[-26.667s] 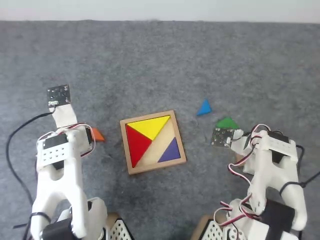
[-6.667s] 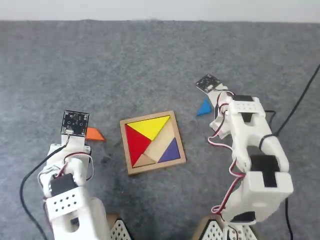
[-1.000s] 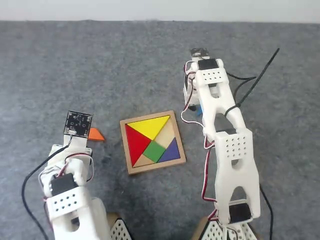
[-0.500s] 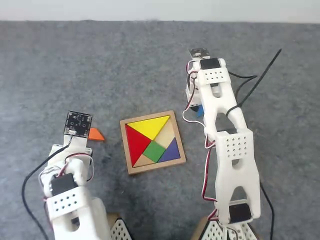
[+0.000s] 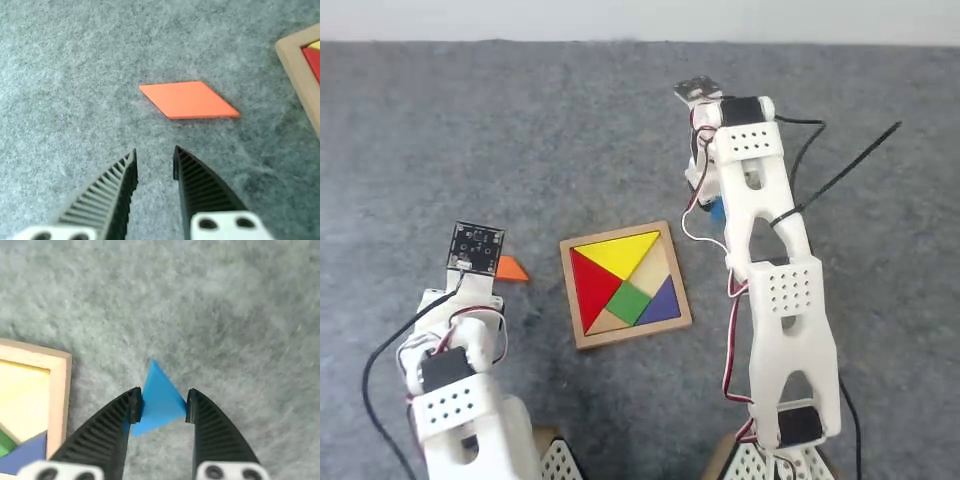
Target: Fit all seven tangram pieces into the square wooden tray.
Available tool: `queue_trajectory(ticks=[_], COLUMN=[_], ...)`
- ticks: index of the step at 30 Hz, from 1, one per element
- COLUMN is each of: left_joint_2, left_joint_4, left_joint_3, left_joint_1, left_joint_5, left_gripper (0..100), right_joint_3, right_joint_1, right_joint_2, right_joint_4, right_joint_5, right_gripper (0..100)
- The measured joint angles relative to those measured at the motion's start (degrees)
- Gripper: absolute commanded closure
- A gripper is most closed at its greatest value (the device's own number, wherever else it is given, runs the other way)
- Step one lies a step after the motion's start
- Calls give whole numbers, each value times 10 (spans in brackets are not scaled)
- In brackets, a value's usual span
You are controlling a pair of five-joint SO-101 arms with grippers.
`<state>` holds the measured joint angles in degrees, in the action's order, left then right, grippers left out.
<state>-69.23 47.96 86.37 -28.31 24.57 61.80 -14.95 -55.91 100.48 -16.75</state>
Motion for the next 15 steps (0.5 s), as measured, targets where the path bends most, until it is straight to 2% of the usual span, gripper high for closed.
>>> queue_trajectory(ticks=[8,15], left_joint_2=[0,0], left_joint_4=[0,0], left_joint_3=[0,0], left_joint_1=[0,0], left_joint_5=[0,0], left_gripper=[881,881], right_joint_3=[-4,-184], right_joint_1=[-51,-141], right_joint_2=[1,155], right_joint_4=[0,1], right_joint_5=[-155,-267], right_gripper=[905,902])
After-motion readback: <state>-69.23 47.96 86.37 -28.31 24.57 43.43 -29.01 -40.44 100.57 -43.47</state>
